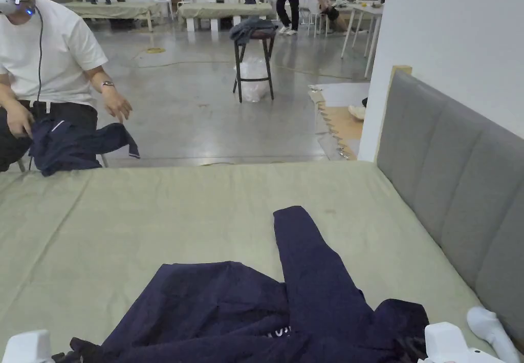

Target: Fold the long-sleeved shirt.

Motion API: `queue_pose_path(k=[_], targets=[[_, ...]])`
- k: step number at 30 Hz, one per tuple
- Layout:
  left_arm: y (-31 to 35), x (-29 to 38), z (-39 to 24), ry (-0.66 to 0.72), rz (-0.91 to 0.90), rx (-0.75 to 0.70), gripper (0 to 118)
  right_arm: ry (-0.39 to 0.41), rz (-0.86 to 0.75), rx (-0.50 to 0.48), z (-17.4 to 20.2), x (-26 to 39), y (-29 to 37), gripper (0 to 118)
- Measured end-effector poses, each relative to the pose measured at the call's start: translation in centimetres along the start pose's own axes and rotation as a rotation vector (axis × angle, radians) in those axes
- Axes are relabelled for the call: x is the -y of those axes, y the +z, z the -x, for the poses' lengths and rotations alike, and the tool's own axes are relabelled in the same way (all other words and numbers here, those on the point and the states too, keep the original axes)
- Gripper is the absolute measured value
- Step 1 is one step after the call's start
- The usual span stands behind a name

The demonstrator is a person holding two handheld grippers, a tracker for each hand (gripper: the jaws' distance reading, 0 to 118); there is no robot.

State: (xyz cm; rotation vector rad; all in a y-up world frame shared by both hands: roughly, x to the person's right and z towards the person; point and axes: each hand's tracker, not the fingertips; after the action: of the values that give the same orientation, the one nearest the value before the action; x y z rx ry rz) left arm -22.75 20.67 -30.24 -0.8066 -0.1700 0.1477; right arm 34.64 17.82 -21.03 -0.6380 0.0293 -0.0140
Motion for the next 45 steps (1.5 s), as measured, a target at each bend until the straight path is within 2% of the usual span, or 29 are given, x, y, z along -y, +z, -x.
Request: queue_pose_path(k=[5, 7, 9, 14, 15, 16, 17, 18, 19, 20, 21, 22, 24, 25, 26, 27, 28, 29, 30, 31, 33, 35, 36, 37, 38, 40, 41, 42, 45], targets=[[2.8, 7.2, 3.0, 0.132, 0.043, 0.006, 9, -0.013, 0.058, -0.011, 1.9, 6.3, 3.6, 3], [3.4, 9.2, 3.8, 0.158, 0.062, -0.009, 9, -0.051, 0.085, -0.023, 2.2, 8.2, 4.4, 3], [3.5, 10.4, 4.5, 0.186, 0.073, -0.015, 9, -0.042, 0.097, -0.022, 2.4, 9.4, 4.6, 3], [3.8, 10.7, 3.0, 0.169, 0.084, -0.013, 9, -0.089, 0.12, -0.011, 2.6, 9.9, 3.6, 3], [3.8, 10.4, 3.0, 0.163, 0.083, -0.021, 11, -0.095, 0.136, -0.008, 2.7, 9.8, 3.5, 6], [4.0, 10.1, 2.9, 0.15, 0.082, -0.026, 22, -0.086, 0.139, 0.007, 2.8, 9.6, 3.6, 20], [4.4, 9.7, 2.7, 0.131, 0.061, -0.054, 40, -0.069, 0.144, 0.04, 2.5, 9.3, 3.6, 51], [4.8, 9.2, 2.1, 0.109, 0.04, -0.074, 80, -0.053, 0.148, 0.1, 2.5, 8.9, 3.9, 100], [5.1, 8.7, 1.7, 0.083, 0.033, -0.088, 106, -0.07, 0.125, 0.13, 2.5, 8.4, 4.4, 118], [5.6, 8.2, 1.2, 0.072, 0.009, -0.102, 110, -0.076, 0.073, 0.152, 2.5, 7.8, 5.3, 117], [6.8, 7.4, 0.9, 0.037, -0.083, -0.134, 106, -0.097, 0.005, 0.143, 2.4, 6.7, 6.3, 118], [6.0, 7.0, 0.8, -0.005, -0.097, -0.138, 108, -0.117, -0.021, 0.15, 2.6, 5.8, 6.8, 118], [6.1, 5.8, -0.8, -0.06, -0.131, -0.181, 110, -0.113, -0.061, 0.216, 3.0, 4.6, 7.3, 118], [6.0, 5.3, -2.4, -0.084, -0.142, -0.189, 110, -0.101, -0.073, 0.233, 3.4, 3.9, 7.5, 115], [5.8, 4.7, -4.2, -0.113, -0.138, -0.167, 106, -0.097, -0.068, 0.213, 3.8, 3.3, 7.5, 103], [5.6, 4.4, -5.2, -0.119, -0.135, -0.128, 89, -0.091, -0.078, 0.2, 4.2, 2.7, 7.6, 64], [5.4, 4.2, -6.1, -0.112, -0.17, -0.095, 61, -0.081, -0.107, 0.176, 4.7, 2.5, 7.3, 21], [4.6, 4.1, -6.5, -0.116, -0.196, -0.061, 19, -0.072, -0.108, 0.178, 4.7, 2.6, 6.6, 0], [3.2, 4.0, -7.0, -0.127, -0.201, -0.047, 8, -0.05, -0.095, 0.208, 5.2, 2.4, 5.7, 0], [2.3, 3.7, -8.0, -0.137, -0.204, -0.086, 5, -0.043, -0.095, 0.225, 5.3, 2.1, 5.1, 0], [0.8, 2.8, -8.4, -0.126, -0.188, -0.034, 5, -0.088, -0.045, 0.125, 5.4, 1.5, 3.1, 0], [-0.4, 2.3, -9.5, -0.08, -0.164, -0.016, 5, -0.063, -0.053, 0.142, 5.7, 0.0, 1.1, 0], [-1.1, 1.8, -9.9, -0.092, -0.162, -0.015, 5, -0.048, -0.06, 0.143, 5.7, -1.1, -0.2, 5], [-1.8, 1.3, -10.2, -0.098, -0.161, -0.008, 5, -0.06, -0.063, 0.123, 5.4, -2.3, -1.6, 11], [-2.7, 0.8, -10.4, -0.102, -0.16, -0.001, 5, -0.095, -0.059, 0.074, 5.0, -4.1, -3.3, 11], [-4.2, -0.5, -11.0, -0.117, -0.151, 0.012, 5, -0.111, -0.026, 0.067, 4.5, -8.1, -7.6, 97], [-4.9, -1.0, -11.4, -0.12, -0.154, 0.015, 5, -0.115, -0.01, 0.078, 4.4, -9.8, -9.6, 118], [-5.9, -1.6, -11.7, -0.131, -0.155, 0.021, 5, -0.113, -0.035, 0.064, 3.8, -11.6, -11.9, 115], [-7.9, -3.0, -13.0, -0.143, -0.155, 0.04, 5, -0.105, 0.105, 0.018, 3.1, -16.2, -19.3, 117]])
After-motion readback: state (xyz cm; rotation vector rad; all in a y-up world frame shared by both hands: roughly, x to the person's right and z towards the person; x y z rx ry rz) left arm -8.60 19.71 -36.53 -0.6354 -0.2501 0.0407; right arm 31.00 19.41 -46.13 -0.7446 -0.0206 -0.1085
